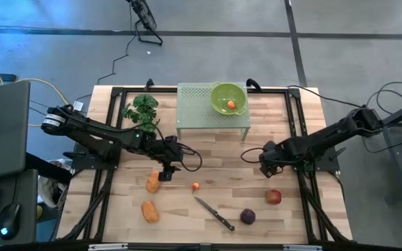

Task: Pick & Place Fruit
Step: Put the right orange pear inside the green strainer bowl on the top shelf

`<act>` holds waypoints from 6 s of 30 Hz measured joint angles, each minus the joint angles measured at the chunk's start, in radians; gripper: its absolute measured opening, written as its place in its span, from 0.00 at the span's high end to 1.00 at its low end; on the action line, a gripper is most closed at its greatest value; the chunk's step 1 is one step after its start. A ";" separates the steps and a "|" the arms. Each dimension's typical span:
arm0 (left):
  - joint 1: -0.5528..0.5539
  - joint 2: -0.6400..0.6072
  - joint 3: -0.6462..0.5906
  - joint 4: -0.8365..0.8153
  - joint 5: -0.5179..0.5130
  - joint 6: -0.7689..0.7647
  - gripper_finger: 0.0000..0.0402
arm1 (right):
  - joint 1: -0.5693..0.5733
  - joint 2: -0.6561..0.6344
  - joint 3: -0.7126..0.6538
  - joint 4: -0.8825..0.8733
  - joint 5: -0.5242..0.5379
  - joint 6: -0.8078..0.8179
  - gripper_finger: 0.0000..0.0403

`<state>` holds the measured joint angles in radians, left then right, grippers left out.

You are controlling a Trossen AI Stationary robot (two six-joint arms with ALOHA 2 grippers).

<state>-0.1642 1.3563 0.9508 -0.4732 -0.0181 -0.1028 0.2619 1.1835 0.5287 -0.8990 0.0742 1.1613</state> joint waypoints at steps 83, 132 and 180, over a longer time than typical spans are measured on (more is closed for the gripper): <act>0.000 0.000 0.001 0.000 0.010 -0.010 0.43 | -0.076 0.000 -0.055 1.319 -0.091 -0.363 0.77; 0.000 0.000 0.001 0.000 0.010 -0.010 0.43 | -0.186 -0.066 0.346 0.963 0.075 -0.778 0.77; 0.000 0.000 0.001 0.000 0.010 -0.008 0.43 | -0.577 -0.062 0.350 0.709 0.241 -0.879 0.76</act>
<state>-0.1642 1.3567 0.9516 -0.4732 -0.0086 -0.1104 -0.3149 1.1214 0.8783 -0.1896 0.3155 0.2825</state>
